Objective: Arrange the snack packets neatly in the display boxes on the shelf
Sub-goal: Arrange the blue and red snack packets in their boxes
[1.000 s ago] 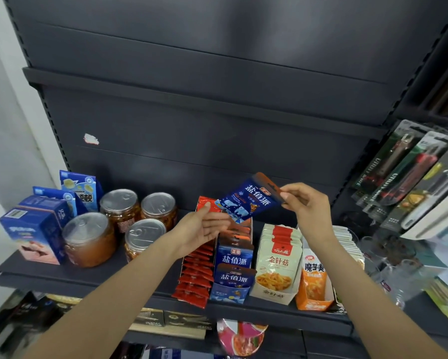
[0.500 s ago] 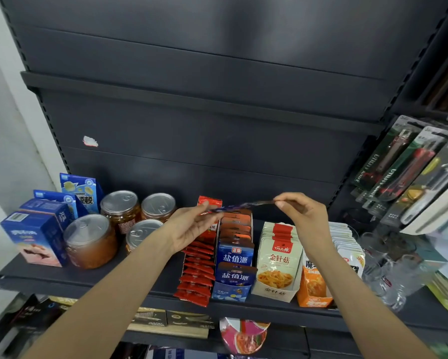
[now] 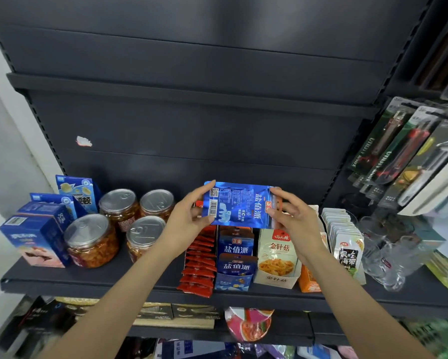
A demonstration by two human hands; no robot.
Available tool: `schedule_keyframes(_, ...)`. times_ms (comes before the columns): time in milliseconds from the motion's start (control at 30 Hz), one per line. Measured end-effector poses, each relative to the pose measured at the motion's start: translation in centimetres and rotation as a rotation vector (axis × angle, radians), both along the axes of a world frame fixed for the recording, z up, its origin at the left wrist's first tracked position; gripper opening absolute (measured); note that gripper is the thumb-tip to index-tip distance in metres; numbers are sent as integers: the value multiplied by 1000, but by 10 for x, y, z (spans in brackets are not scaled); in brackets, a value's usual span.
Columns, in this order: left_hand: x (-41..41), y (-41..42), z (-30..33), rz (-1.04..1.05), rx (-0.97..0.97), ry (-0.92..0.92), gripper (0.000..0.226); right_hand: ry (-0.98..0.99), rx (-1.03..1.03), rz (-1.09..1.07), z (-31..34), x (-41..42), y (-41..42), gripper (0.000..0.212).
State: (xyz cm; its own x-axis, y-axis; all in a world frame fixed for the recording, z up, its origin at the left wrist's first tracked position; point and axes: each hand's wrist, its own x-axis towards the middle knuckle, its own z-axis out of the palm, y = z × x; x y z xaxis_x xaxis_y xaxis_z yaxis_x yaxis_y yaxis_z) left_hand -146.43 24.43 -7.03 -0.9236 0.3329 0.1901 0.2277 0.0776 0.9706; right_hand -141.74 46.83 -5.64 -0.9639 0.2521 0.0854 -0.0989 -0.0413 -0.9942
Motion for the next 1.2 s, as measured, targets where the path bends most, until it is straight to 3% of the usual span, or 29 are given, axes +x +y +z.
schedule_keyframes(167,2,-4,-7,9,-126,91,66,19,25,1,-3,-1,-2,32)
schedule_keyframes(333,-4,-9,-9,5,-2,-66,63,8,53,41,-5,-1,-2,29)
schedule_keyframes(467,-8,-11,-12,-33,151,-311,50,94,340,48,2,1,2,35)
schedule_keyframes(567,-8,-2,-10,-40,216,-400,43,191,633,-106,5,-5,7,25)
schedule_keyframes(633,-11,7,-13,-28,89,-372,37,209,741,-171,7,-9,13,13)
schedule_keyframes(700,-16,13,-19,-9,-179,-247,34,181,838,-180,8,-11,20,13)
schedule_keyframes(867,-31,15,-40,-14,-957,376,42,89,973,-219,6,-14,34,18)
schedule_keyframes(933,-36,17,-44,-75,-1160,530,50,69,982,-242,4,-16,38,22)
schedule_keyframes(1067,-46,21,-49,-182,-1204,558,49,84,949,-260,5,-19,37,24)
schedule_keyframes(1200,-46,19,-55,-216,-1015,405,27,77,1009,-182,3,-25,32,26)
